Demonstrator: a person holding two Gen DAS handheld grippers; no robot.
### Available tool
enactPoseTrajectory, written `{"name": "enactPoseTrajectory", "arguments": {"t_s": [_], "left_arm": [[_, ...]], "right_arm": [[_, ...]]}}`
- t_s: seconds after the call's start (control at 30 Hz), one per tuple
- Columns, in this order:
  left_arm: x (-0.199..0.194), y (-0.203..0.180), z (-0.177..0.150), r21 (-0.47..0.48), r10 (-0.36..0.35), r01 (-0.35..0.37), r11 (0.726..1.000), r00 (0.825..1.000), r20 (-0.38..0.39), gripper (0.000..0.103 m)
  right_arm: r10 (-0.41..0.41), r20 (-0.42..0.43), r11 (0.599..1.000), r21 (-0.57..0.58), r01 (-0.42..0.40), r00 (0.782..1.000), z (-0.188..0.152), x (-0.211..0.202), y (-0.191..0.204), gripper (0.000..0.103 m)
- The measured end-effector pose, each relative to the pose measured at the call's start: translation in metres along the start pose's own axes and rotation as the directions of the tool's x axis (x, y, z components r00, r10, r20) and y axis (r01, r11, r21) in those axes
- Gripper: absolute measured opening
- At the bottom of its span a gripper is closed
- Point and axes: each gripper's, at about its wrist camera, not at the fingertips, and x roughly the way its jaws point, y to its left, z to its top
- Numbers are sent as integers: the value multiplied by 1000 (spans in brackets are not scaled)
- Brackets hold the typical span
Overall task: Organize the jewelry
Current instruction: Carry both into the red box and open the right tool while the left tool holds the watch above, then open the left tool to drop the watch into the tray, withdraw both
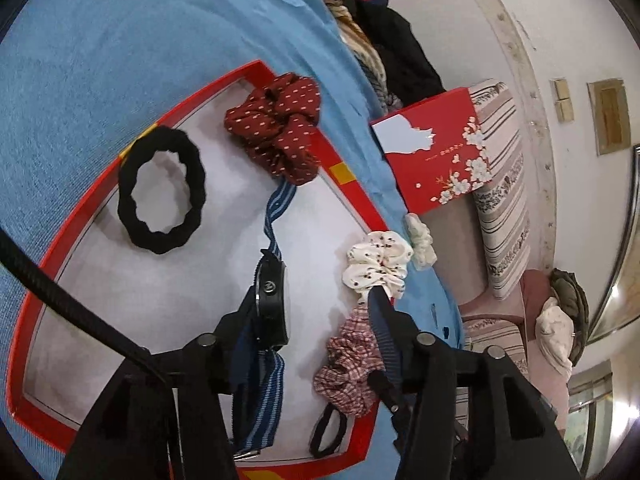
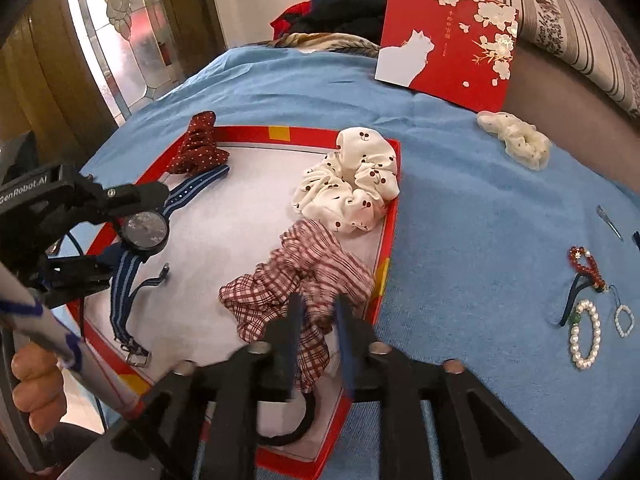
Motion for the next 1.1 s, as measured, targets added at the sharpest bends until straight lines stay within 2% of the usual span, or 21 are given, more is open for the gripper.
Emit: {"name": "enactPoseTrajectory", "arguments": {"t_s": [0.07,0.3,0.4,0.53,0.6,0.67,0.77,0.83,1.1], "left_arm": [[-1,-2,0,-2,-11,11,1000,1000,3,61],[-4,1,4,-5,41,-41,999,999,24,71],[-1,0,4,23,116,-117,993,993,26,74],[2,-6,4,92,213,-215,972,976,38,75],[2,-10,3,126,260,-267,955,963,64,75],[0,-16,3,173,316,-330,928,943,103,75],[-6,-26,2,238,413,-452,860,889,196,75],[-11,-30,1,254,421,-471,845,878,228,75],[-37,-40,3,255,298,-364,896,918,264,75]], "right_arm": [[-1,12,1000,2,1,1000,-2,-5,-1,42],[-9,40,1000,-15,9,999,-6,-18,-1,44],[-10,51,1000,-18,11,999,-7,-23,-3,45],[0,59,1000,-12,1,998,-8,-28,-4,46],[4,62,1000,-16,-3,998,-9,-30,-3,46],[4,66,1000,-23,-3,998,-9,-31,-2,46],[6,71,1000,-25,-4,997,-10,-33,-1,46],[10,75,1000,-20,-8,997,-11,-35,-2,46],[-9,93,1000,12,7,996,-19,-51,-21,46]]}}
